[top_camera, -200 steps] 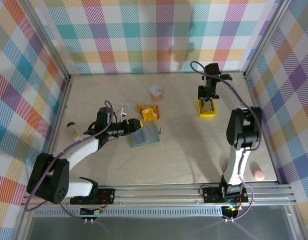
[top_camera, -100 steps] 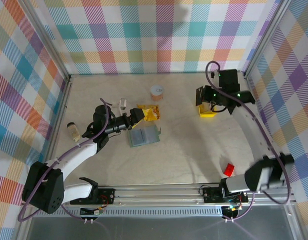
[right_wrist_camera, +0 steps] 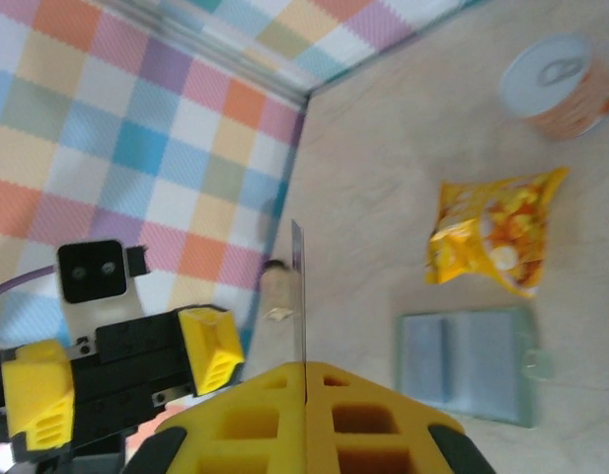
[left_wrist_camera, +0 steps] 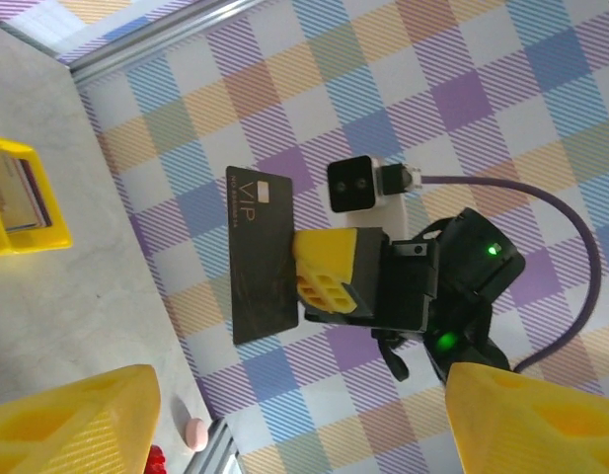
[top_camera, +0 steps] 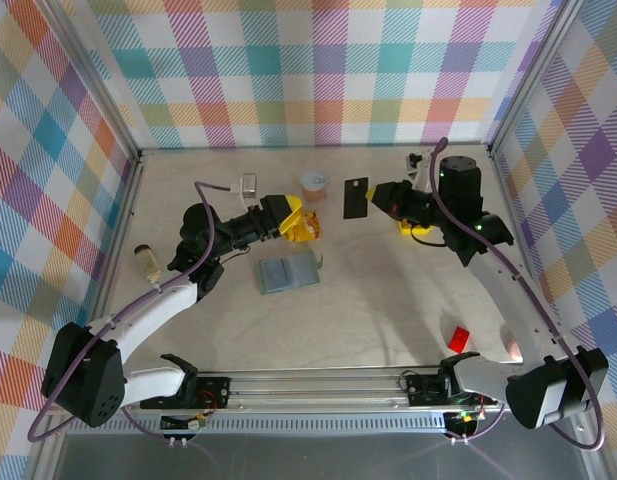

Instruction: Put the credit cards into the card holder

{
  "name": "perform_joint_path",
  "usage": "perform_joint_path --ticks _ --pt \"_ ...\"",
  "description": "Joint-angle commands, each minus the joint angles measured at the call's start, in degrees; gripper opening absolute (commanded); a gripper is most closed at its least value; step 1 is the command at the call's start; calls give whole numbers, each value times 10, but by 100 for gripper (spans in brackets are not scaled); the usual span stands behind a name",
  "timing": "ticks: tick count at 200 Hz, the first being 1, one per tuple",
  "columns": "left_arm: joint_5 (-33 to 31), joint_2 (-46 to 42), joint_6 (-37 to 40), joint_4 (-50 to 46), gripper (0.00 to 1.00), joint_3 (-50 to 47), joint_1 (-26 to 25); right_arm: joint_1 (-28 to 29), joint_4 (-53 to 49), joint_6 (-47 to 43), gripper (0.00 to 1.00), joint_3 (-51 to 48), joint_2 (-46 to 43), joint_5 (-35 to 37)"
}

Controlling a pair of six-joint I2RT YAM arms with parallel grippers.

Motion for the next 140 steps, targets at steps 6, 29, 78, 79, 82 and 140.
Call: perform_joint_path --ticks 6,29,78,79,82,140 --pt "19 14 1 21 71 19 -15 13 92 68 0 -14 12 -60" --pt "17 23 17 -8 64 25 -23 24 126 91 0 -25 22 -76" --pt "15 32 20 -5 55 33 -37 44 155 108 0 -31 42 -95" --pt "15 32 20 -5 54 33 -37 45 155 108 0 -31 42 -95" --pt "15 33 20 -4 54 33 -37 46 155 108 0 -30 43 -96" --pt "14 45 3 23 38 27 -39 59 177 122 0 -33 56 -110"
